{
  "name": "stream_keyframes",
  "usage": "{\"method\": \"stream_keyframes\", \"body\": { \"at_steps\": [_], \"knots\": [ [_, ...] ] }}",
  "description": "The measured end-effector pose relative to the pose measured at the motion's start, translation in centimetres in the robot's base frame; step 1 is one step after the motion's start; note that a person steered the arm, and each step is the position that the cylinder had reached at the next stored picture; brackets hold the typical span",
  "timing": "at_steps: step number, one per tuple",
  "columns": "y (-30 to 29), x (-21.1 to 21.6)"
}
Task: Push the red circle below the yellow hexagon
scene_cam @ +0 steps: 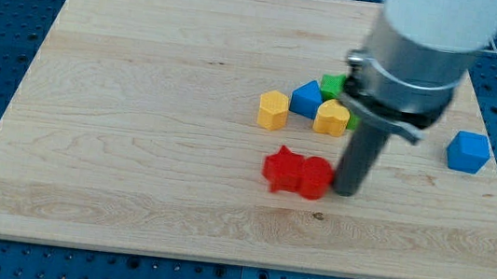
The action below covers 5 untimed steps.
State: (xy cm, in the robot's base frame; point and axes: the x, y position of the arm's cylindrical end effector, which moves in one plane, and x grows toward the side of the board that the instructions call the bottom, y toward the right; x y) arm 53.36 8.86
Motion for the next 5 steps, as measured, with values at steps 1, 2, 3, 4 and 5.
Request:
{"method": "stream_keyframes", "body": {
  "at_steps": [1,2,3,4,5],
  "knots": [
    [-3.3,-0.6],
    [-1.8,-1.1],
    [-0.3,1.5],
    [-0.4,4.8],
    [-3.7,6.2]
  ]
}}
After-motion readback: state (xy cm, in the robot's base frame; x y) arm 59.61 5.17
